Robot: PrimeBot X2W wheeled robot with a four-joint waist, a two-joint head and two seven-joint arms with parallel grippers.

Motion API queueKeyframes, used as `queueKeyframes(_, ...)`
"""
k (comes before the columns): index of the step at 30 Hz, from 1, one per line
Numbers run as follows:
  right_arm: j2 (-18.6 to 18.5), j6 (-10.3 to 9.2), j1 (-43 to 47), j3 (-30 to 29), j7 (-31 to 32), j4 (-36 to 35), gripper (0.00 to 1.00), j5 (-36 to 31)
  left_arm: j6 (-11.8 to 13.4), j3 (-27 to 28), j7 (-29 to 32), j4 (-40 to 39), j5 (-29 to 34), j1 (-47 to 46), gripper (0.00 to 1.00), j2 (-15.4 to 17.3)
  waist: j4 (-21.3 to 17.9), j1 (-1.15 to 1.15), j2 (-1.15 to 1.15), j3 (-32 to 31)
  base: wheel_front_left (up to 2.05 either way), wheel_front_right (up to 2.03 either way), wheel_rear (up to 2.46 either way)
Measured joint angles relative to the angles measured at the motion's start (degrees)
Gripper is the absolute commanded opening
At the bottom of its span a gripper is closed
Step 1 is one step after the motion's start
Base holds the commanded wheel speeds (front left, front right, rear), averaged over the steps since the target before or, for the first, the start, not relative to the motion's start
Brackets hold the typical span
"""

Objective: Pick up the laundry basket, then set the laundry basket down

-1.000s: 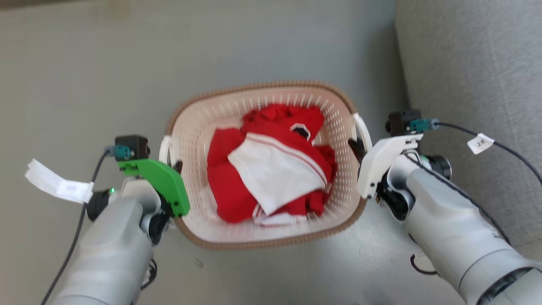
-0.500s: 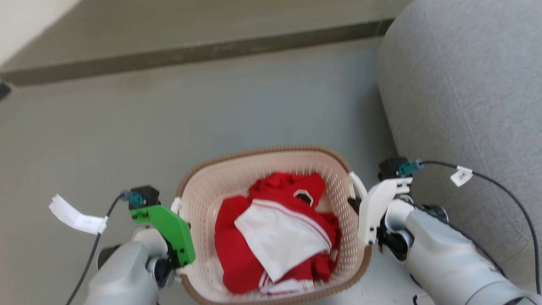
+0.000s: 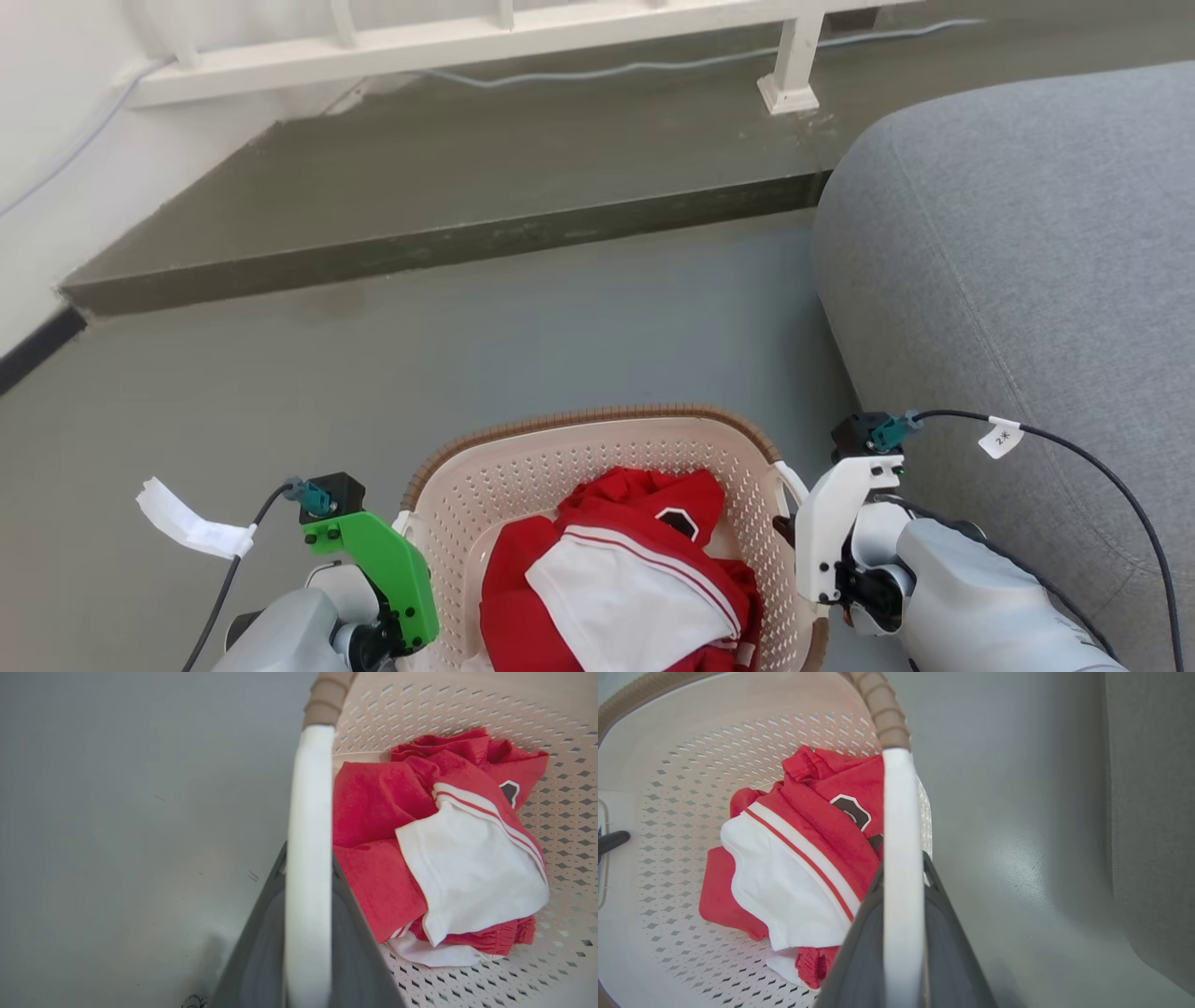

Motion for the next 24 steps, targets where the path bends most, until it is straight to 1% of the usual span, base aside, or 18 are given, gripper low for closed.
queueKeyframes(6, -0.07, -0.03, 0.0, 0.79, 1.35, 0.03, 0.0, 0.48, 0.0, -0.14, 1.33, 0.15, -0.51, 0.25, 0.0, 0.0, -0.22, 0.0, 0.0, -1.52, 0.0, 0.0, 0.0)
queueKeyframes(7, -0.07, -0.35, 0.0, 0.93, 1.52, 0.03, 0.0, 0.52, 0.0, -0.2, 1.45, 0.18, -0.52, 0.3, 0.0, 0.0, -0.23, 0.0, 0.0, -1.56, 0.0, 0.0, 0.0)
queueKeyframes(24, -0.34, -0.4, 0.0, 2.56, 2.53, -0.41, 0.0, 2.03, 0.0, -1.13, 2.26, 0.55, -1.69, 0.38, 0.0, 0.02, -0.16, 0.0, 0.0, -0.95, 0.0, 0.0, 0.0)
